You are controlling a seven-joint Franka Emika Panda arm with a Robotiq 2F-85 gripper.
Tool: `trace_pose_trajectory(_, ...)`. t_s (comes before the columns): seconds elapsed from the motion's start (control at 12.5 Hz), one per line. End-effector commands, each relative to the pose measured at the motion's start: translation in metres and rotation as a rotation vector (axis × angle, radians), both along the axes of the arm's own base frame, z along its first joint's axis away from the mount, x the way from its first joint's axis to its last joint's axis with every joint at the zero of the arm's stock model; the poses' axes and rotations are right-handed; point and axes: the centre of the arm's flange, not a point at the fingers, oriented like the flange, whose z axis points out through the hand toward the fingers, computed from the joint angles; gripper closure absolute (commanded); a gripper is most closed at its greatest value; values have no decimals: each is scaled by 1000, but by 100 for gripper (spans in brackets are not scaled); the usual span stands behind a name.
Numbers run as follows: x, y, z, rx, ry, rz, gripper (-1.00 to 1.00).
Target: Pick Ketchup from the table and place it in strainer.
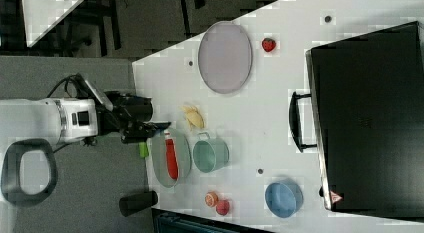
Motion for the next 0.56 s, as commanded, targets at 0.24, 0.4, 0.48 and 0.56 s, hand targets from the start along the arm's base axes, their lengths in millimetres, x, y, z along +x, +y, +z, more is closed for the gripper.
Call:
trace_pose_trajectory(0.24,-4,20,44,-100,-21,-3,-100)
trace_pose_trajectory(0.4,-3,27,44,-98,-23,-56,-100)
trace_pose_trajectory(0.48,-5,29,43,-98,-11,-52,-100)
trace_pose_trajectory(0.56,-5,34,42,-97,-3,-43,-100)
